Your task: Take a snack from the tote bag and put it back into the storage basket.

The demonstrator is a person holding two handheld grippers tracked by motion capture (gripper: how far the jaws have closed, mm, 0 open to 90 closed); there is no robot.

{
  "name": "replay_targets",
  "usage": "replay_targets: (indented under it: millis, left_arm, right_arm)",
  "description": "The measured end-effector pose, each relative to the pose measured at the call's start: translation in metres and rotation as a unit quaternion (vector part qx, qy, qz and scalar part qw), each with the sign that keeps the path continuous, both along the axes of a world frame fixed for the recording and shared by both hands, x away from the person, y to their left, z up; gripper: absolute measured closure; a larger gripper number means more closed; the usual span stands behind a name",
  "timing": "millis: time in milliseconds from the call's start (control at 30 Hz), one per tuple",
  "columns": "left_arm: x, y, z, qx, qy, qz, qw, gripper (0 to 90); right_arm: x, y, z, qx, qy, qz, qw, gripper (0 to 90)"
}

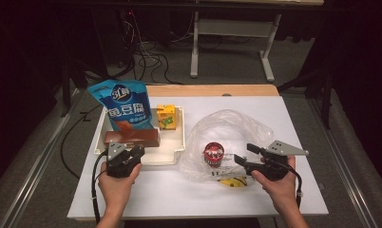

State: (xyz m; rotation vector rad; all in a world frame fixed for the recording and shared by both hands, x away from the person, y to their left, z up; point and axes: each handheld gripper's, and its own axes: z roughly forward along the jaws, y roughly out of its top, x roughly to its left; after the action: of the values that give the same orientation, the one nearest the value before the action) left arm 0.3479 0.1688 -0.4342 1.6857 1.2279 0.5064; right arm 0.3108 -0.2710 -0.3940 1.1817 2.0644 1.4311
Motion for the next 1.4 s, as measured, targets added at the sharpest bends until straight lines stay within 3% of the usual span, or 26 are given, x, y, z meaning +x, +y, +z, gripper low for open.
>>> replay_targets:
  millis: [167, 367, 467, 533, 633, 733, 800, 1033, 1400]
  left_arm:
    - [-0.003, -0.004, -0.002, -0.006, -0.013, -0.021, 0.9997, 66.6]
    - [-0.002, -0.004, -0.005, -0.016, -0.008, -0.050, 0.9986, 55.2]
    - [0.001, -0.008, -0.009, -0.004, 0.003, -0.073, 0.9973, 43.6]
    - [0.002, -0.011, -0.011, -0.019, 0.009, -0.081, 0.9965, 37.4]
    - [0.002, -0.015, -0.009, -0.019, 0.010, -0.085, 0.9962, 29.5]
    - [0.002, -0.021, -0.006, -0.012, 0.018, -0.083, 0.9963, 15.0]
    - [0.001, -0.024, -0.004, -0.013, 0.017, -0.088, 0.9959, 12.7]
    - [0.000, -0.029, 0.001, -0.015, 0.019, -0.091, 0.9955, 2.2]
    - [-0.002, -0.031, 0.005, -0.009, 0.011, -0.099, 0.9950, 0.3]
  right_arm:
    - [0.008, 0.010, 0.008, -0.015, -0.006, -0.008, 0.9998, 32.5]
    - [0.025, 0.022, 0.002, -0.014, 0.013, -0.023, 0.9995, 31.7]
    - [0.028, 0.026, -0.002, -0.020, 0.020, -0.023, 0.9993, 29.4]
    - [0.030, 0.027, -0.007, -0.016, 0.025, -0.029, 0.9991, 28.1]
    - [0.031, 0.031, -0.011, -0.029, 0.031, -0.032, 0.9986, 26.6]
    - [0.032, 0.036, -0.017, -0.040, 0.038, -0.032, 0.9980, 23.3]
    - [0.034, 0.040, -0.021, -0.054, 0.042, -0.035, 0.9971, 20.9]
    - [0.037, 0.056, -0.030, -0.064, 0.047, -0.033, 0.9963, 18.1]
    - [0.040, 0.072, -0.041, -0.078, 0.059, -0.028, 0.9948, 14.1]
